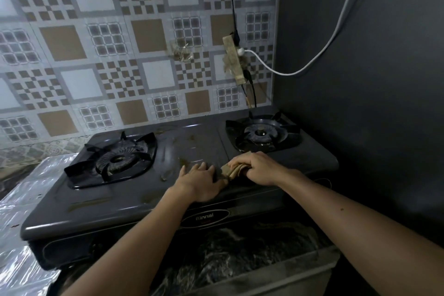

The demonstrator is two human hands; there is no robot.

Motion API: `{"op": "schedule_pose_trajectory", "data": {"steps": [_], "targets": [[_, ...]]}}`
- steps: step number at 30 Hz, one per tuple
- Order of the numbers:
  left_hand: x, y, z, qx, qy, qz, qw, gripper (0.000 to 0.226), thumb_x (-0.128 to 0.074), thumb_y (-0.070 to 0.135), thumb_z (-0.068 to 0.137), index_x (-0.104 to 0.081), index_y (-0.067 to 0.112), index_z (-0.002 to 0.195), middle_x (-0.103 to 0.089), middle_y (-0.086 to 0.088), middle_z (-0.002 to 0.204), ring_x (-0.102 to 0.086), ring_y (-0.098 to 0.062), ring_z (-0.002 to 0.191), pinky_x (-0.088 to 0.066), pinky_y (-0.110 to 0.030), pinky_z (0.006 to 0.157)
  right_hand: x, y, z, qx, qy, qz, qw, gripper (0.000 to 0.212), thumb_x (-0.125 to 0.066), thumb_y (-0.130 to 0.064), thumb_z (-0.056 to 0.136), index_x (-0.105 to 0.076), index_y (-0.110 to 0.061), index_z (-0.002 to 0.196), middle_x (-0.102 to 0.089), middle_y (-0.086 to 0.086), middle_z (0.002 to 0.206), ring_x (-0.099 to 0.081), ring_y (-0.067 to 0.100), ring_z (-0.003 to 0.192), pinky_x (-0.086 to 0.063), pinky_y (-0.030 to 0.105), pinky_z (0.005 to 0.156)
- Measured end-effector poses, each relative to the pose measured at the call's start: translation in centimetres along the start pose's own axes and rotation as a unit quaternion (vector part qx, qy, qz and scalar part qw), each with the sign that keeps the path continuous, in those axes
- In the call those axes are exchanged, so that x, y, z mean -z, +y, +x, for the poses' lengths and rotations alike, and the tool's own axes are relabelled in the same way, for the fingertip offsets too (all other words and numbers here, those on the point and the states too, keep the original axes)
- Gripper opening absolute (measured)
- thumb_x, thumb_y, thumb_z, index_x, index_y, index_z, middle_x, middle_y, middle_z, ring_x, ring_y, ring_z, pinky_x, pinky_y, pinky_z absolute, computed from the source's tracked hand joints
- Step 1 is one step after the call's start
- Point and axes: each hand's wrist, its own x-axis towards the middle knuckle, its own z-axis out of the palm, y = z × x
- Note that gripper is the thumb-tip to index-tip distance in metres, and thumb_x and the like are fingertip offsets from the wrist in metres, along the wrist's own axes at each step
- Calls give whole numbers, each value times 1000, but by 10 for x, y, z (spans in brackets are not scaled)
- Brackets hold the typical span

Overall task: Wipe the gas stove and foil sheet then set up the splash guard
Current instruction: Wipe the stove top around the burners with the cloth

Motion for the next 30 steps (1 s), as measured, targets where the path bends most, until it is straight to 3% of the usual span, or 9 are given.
{"op": "schedule_pose_trajectory", "data": {"steps": [5, 13, 17, 22, 25, 30], "targets": [[-3, 15, -11, 43, -33, -2, 999, 94, -27, 76, 85, -1, 19, 155, 4, -7, 162, 4, -21, 150, 6, -47, 118, 0, 8, 0, 28, -9, -8, 1000, 51, -44, 0, 72, -69, -22, 111, -64, 2, 126, -54, 21, 121, -42, 38, 104], [-4, 30, -14, 68, -24, 17, 997, 108, -36, 80, 79, 3, 12, 154, 3, -13, 162, 5, -25, 150, 6, -46, 119, 42, 67, -19, 12, 16, -28, 999, 53, -42, -2, 68, -72, -24, 106, -70, 3, 118, -60, 19, 116, -44, 37, 102], [-6, 31, -16, 70, -14, 8, 997, 109, -37, 80, 78, 2, 13, 154, 2, -12, 162, 4, -25, 150, 6, -46, 120, 60, 97, -35, -13, 37, -51, 998, 49, -47, -1, 76, -70, -27, 111, -68, 1, 121, -57, 18, 119, -43, 36, 103], [-9, 29, -14, 69, -1, 5, 998, 109, -36, 81, 77, 2, 13, 154, 2, -12, 162, 5, -24, 150, 6, -46, 120, 68, 121, -56, -58, 110, -74, 989, 48, -53, -4, 81, -63, -23, 124, -61, 3, 129, -52, 20, 123, -40, 34, 104], [-12, 28, -16, 70, 10, 3, 997, 109, -36, 82, 77, 1, 14, 154, 2, -11, 162, 5, -23, 150, 7, -45, 120, 56, 111, -60, -107, 168, -134, 971, 47, -51, -16, 86, -55, -29, 131, -58, 0, 133, -51, 22, 123, -42, 37, 100], [-15, 26, -14, 65, 23, 5, 998, 111, -33, 85, 75, -1, 15, 154, 1, -11, 162, 4, -23, 150, 7, -47, 120, 47, 91, -60, -203, 206, -208, 935, 44, -49, -30, 89, -51, -27, 133, -64, 3, 119, -53, 24, 113, -40, 37, 91]]}}
